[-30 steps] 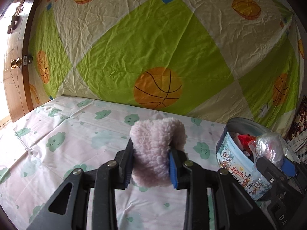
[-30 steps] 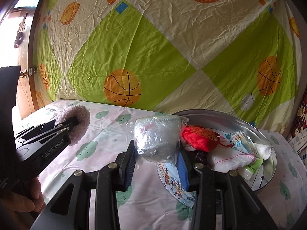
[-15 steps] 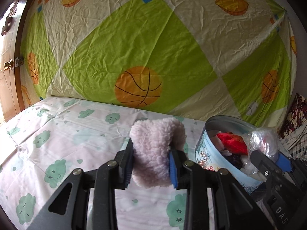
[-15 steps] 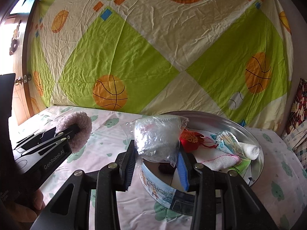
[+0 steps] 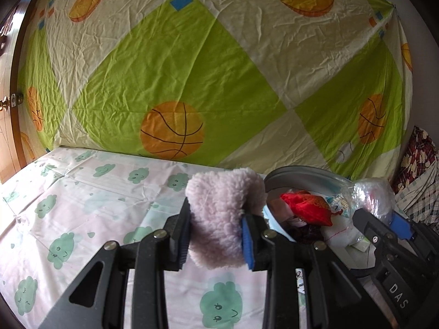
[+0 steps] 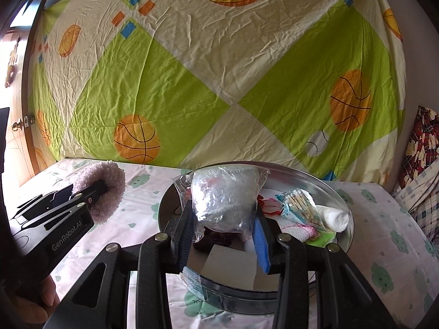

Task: Organize soft objects
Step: 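Lift and carry the pink sock and plastic bag over the tin with both tools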

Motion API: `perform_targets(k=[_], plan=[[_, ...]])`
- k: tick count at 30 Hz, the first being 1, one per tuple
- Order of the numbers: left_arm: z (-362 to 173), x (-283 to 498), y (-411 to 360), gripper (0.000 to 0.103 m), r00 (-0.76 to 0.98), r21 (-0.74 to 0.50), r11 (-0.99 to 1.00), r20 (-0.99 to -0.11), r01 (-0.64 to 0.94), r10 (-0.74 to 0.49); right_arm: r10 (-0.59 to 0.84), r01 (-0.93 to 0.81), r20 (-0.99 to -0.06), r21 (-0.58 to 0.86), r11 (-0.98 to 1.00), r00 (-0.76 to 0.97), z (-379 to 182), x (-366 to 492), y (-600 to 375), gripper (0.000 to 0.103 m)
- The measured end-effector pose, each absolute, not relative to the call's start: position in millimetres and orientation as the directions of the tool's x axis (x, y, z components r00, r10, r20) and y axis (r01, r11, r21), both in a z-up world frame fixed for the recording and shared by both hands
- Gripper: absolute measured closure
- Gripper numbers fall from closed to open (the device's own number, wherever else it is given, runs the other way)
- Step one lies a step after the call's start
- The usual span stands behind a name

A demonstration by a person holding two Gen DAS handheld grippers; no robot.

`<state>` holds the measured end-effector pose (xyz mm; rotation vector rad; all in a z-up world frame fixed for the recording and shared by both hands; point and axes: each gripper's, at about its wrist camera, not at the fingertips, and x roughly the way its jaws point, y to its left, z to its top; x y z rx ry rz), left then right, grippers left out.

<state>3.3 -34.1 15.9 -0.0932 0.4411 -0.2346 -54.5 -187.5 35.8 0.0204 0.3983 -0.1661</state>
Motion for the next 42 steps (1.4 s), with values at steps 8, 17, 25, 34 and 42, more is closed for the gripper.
perform_targets(k=[8, 17, 25, 34, 42], plan=[[22, 2, -56, 0.072, 0.870, -0.139, 0.960, -0.406, 0.243, -0.279, -0.175, 0.182, -0.384, -0.019, 0.983, 0.906, 37, -56, -205, 0.062], [28, 3, -79, 0.072, 0.861, -0.131, 0.950, -0.401, 0.282, -0.311, -0.205, 0.213, -0.388, -0.024, 0.977, 0.899, 37, -56, -225, 0.062], [28, 6, -100, 0.072, 0.850, -0.126, 0.942, -0.408, 0.310, -0.334, -0.234, 0.245, -0.391, -0.024, 0.969, 0.890, 38, -55, -243, 0.062], [30, 8, -115, 0.072, 0.841, -0.126, 0.933, -0.405, 0.337, -0.358, -0.260, 0.278, -0.391, -0.009, 0.960, 0.883, 41, -55, -263, 0.062], [30, 9, -123, 0.072, 0.835, -0.127, 0.928, -0.405, 0.351, -0.371, -0.265, 0.285, -0.381, -0.006, 0.959, 0.886, 44, -58, -269, 0.062]])
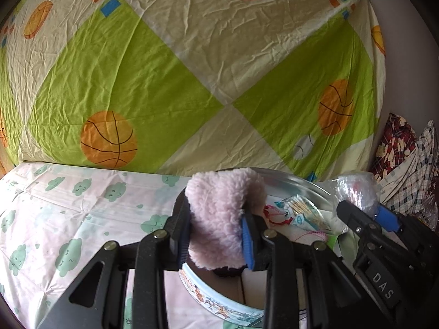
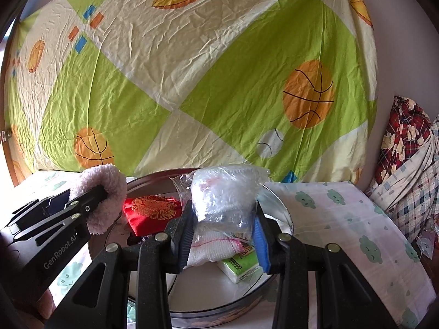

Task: Organize soft objects
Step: 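Lift and carry the pink sock and plastic bag over the tin with both tools, then lower the pink sock and plastic bag into the tin and open both tools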

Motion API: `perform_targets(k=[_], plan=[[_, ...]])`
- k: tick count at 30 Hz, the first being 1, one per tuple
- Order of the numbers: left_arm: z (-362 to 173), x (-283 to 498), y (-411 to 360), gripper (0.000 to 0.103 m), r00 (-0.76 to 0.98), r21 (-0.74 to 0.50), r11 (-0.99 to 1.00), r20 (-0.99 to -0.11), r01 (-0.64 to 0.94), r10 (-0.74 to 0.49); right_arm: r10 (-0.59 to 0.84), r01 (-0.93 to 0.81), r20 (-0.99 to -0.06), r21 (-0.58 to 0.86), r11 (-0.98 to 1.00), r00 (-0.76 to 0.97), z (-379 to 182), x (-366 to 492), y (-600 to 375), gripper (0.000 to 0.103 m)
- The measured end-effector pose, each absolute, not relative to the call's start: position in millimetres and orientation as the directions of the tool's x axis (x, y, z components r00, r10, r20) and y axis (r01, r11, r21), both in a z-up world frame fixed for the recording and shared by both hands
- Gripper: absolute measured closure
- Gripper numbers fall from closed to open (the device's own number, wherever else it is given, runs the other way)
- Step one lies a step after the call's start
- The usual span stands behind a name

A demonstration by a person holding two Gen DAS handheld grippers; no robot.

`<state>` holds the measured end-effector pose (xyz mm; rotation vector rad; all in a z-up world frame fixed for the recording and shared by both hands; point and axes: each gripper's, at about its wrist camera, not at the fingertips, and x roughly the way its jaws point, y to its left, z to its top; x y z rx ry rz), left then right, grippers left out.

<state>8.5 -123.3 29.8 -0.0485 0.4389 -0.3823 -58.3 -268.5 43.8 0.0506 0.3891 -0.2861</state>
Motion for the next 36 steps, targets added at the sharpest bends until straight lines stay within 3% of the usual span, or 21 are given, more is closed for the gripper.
perform_targets(k=[26, 36], plan=[[59, 40, -172, 0.072, 0.807, -0.083, 0.905, -0.423, 0.417, -0.411, -0.336, 0.355, -0.386, -0.026, 0.935, 0.859, 59, -28, -315, 0.062], [53, 78, -170, 0.072, 0.741, -0.165, 0.916, -0.543, 0.366, -0.394, -0.194, 0.272, -0.541, 0.067, 0.960, 0.818, 70, 45, -338, 0.062]])
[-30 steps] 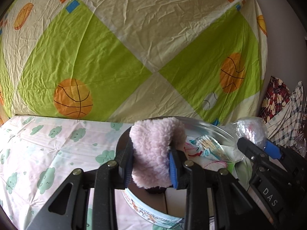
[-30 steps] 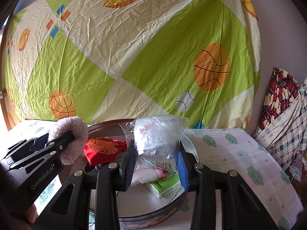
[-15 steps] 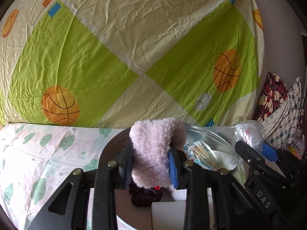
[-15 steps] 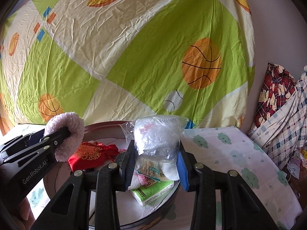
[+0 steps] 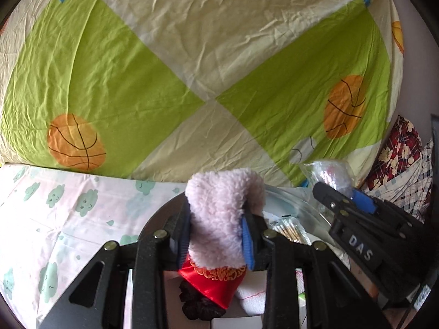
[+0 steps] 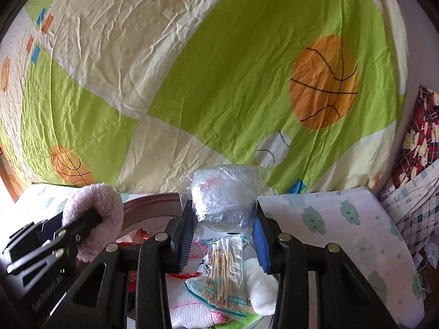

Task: Organize soft objects
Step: 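Lower the pink sock and plastic bag into the tin and open both tools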

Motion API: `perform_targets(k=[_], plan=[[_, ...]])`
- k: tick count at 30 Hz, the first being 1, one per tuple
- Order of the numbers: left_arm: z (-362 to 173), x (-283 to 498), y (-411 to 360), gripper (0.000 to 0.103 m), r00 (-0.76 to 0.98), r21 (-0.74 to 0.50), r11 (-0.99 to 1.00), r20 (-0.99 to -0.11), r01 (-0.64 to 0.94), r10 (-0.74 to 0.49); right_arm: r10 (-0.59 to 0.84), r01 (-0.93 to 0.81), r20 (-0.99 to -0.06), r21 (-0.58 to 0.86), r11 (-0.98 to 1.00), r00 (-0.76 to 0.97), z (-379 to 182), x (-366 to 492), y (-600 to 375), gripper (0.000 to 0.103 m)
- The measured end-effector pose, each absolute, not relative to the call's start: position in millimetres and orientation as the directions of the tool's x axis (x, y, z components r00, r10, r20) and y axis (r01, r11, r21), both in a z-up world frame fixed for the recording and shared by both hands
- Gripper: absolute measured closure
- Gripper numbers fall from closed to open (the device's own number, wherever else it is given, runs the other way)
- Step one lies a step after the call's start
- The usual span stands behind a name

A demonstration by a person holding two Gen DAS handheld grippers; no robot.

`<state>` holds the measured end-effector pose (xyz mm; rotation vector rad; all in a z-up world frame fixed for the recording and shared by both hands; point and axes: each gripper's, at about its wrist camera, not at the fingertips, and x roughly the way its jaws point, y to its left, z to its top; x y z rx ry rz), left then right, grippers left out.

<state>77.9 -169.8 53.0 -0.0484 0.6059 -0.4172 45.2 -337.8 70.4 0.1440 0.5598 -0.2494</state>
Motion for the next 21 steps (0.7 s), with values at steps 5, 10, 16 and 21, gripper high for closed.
perform_targets(k=[5, 10, 16, 21], plan=[[37, 89, -176, 0.072, 0.703, -0.150, 0.929, -0.616, 0.338, -0.355, -0.146, 0.287, -0.636, 0.125, 0.950, 0.758, 56, 78, -348, 0.062], [29, 98, -183, 0.072, 0.671, -0.126, 0.937, -0.667, 0.325, -0.323, -0.132, 0.283, -0.676, 0.118, 0.952, 0.725, 47, 96, -350, 0.062], [19, 121, -197, 0.072, 0.590, -0.099, 0.947, -0.761, 0.306, -0.271, -0.069, 0.278, -0.737, 0.165, 0.946, 0.673, 35, 109, -357, 0.062], [15, 137, -205, 0.072, 0.558, -0.063, 0.954, -0.799, 0.294, -0.225, -0.074, 0.285, -0.782, 0.136, 0.949, 0.619, 26, 119, -361, 0.061]])
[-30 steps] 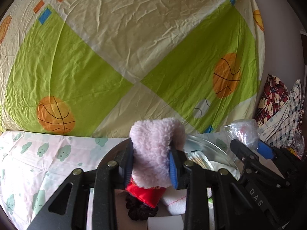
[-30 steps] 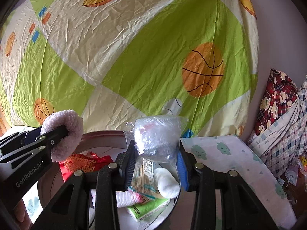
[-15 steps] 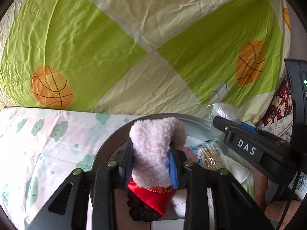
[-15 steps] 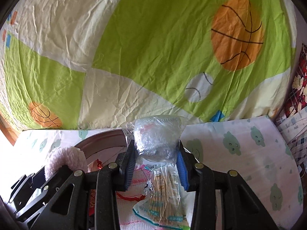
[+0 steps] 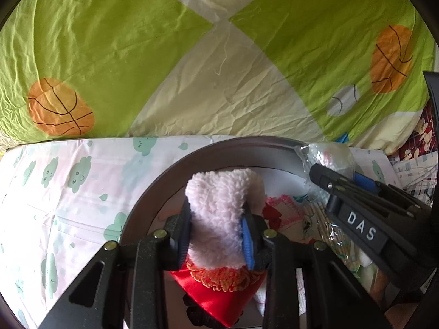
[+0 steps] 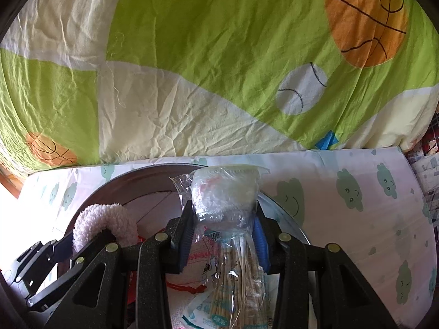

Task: Organize soft objects
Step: 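Lower the pink sock and plastic bag into the tin and open both tools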

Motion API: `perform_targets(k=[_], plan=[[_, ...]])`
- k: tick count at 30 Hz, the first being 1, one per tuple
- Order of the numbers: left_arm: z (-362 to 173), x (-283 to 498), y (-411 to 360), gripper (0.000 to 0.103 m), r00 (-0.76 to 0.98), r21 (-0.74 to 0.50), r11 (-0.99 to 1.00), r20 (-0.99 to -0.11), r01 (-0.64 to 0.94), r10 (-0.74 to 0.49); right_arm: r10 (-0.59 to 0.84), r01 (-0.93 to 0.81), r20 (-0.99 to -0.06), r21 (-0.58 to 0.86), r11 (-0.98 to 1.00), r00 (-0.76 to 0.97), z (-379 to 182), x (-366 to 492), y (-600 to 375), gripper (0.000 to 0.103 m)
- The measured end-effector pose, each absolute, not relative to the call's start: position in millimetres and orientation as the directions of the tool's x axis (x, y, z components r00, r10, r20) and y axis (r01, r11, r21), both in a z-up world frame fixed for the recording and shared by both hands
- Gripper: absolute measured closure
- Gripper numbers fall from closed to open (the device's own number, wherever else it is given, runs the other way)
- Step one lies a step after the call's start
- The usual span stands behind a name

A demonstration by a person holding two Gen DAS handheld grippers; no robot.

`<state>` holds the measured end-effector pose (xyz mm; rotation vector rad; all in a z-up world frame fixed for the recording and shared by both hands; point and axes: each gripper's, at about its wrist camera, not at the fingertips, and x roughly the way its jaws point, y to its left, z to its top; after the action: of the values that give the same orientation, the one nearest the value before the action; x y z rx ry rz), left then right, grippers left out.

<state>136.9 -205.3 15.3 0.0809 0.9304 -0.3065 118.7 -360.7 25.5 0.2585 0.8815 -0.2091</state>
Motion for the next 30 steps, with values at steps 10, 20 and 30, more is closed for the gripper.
perform_targets(k=[10, 20, 30], plan=[[5, 154, -216, 0.046, 0.531, 0.021, 0.966, -0.838, 0.260, -0.125, -0.020, 0.264, -0.835, 0.151, 0.953, 0.550, 12, 132, -361, 0.057], [6, 157, -207, 0.001, 0.367, -0.126, 0.962, -0.906, 0.242, -0.211, 0.059, 0.273, -0.821, 0.256, 0.927, 0.568, 26, 119, -375, 0.027], [21, 126, -200, 0.000, 0.454, -0.102, 0.966, -0.867, 0.239, -0.204, 0.045, 0.305, -0.785, 0.292, 0.906, 0.618, 32, 90, -371, 0.027]])
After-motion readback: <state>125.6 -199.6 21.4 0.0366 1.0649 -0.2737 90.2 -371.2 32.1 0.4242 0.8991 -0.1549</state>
